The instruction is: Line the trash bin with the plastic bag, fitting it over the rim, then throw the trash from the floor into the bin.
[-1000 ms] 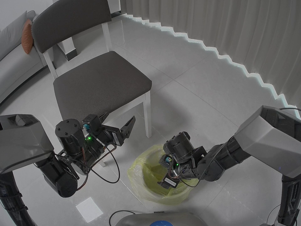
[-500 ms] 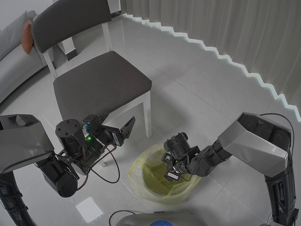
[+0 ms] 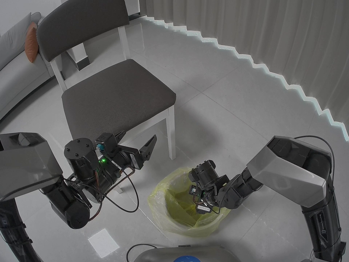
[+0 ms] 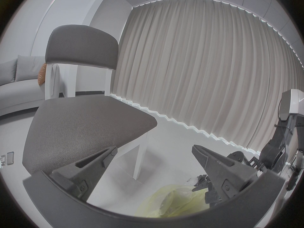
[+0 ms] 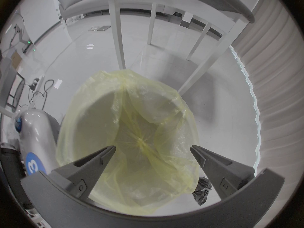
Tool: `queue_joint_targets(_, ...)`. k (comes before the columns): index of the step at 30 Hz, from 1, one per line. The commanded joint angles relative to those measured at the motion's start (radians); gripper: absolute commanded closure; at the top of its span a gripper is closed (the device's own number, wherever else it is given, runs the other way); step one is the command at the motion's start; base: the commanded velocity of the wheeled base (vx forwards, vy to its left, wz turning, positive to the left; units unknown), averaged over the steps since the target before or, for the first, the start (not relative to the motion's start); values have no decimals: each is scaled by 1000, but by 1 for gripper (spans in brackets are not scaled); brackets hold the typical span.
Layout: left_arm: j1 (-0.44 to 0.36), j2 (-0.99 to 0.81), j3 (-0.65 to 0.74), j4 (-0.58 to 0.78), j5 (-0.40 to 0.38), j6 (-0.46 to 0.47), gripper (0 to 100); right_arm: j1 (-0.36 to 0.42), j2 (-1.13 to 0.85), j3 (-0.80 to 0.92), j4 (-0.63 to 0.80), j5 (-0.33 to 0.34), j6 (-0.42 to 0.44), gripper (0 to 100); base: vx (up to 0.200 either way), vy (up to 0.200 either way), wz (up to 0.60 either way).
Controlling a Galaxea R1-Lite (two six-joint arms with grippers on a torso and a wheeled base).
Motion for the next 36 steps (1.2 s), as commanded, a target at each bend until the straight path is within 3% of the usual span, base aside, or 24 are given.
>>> queue_joint_targets(1, -2, -3, 0, -15, 1, 0, 0, 5, -3, 24, 6, -6, -16, 0, 0, 0, 0)
queue_joint_targets(23, -12, -9, 8, -16, 2, 7, 0, 41, -102, 251, -11, -6, -27, 0, 0, 0, 0)
queue_joint_targets(36, -12, -10, 9, -16, 2, 12, 0, 80, -110, 282, -34, -4, -19, 0, 0, 0, 0)
